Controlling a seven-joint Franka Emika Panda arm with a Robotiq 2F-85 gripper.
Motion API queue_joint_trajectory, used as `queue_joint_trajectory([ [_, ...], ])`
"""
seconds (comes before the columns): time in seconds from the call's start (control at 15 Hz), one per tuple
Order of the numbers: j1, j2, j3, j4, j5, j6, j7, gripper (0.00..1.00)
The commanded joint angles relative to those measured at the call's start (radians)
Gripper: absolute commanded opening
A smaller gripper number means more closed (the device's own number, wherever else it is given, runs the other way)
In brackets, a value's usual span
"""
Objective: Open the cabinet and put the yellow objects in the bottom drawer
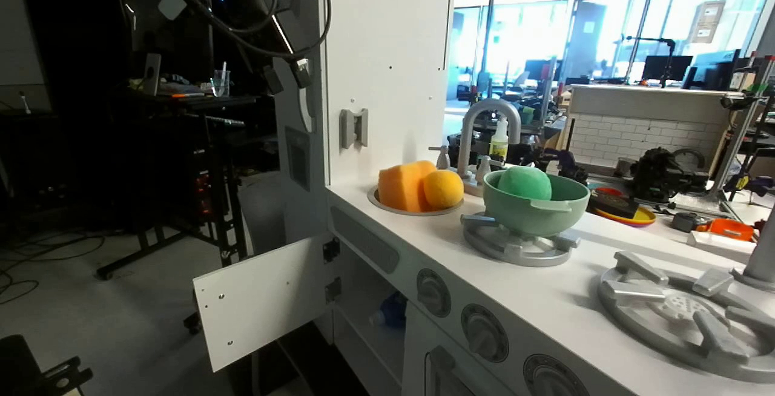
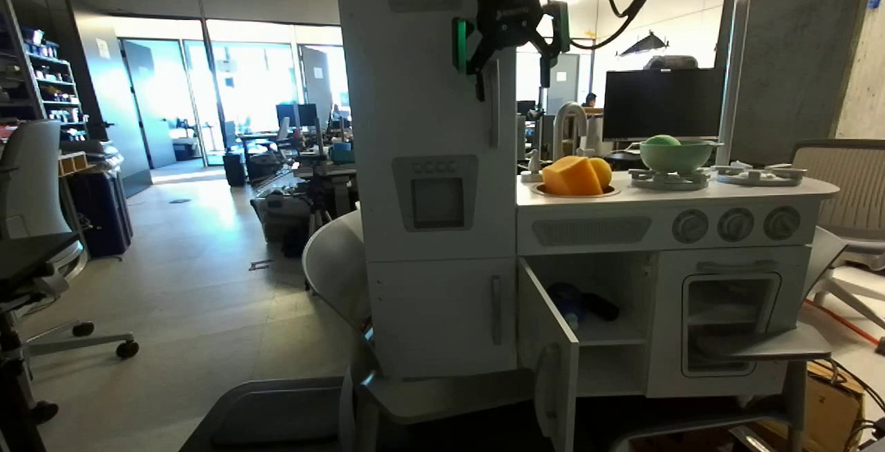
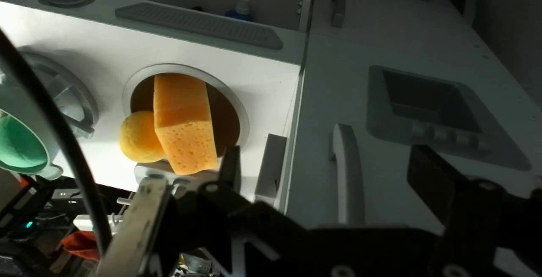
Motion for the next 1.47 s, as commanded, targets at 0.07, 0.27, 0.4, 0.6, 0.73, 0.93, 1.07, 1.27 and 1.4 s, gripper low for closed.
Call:
queue_joint_trajectory([
  [0.07,0.061,0.076,-0.035,0.102,-0.022,-0.002,0.036,1.00],
  [0.27,0.081,0.095,-0.050,0.138,-0.022,0.001,0.042,1.00],
  [0.4,0.086,0.106,-0.061,0.148,-0.022,0.012,0.042,1.00],
  [0.6,0.094,0.116,-0.076,0.161,-0.027,0.013,0.042,1.00],
  [0.73,0.096,0.122,-0.083,0.161,-0.028,0.022,0.043,1.00],
  [0.93,0.099,0.127,-0.089,0.167,-0.029,0.019,0.044,1.00],
  [1.07,0.108,0.127,-0.091,0.178,-0.032,-0.001,0.047,0.72],
  [1.27,0.111,0.130,-0.093,0.168,-0.036,-0.019,0.037,0.49],
  [1.4,0.105,0.132,-0.097,0.144,-0.037,0.002,0.035,0.34],
])
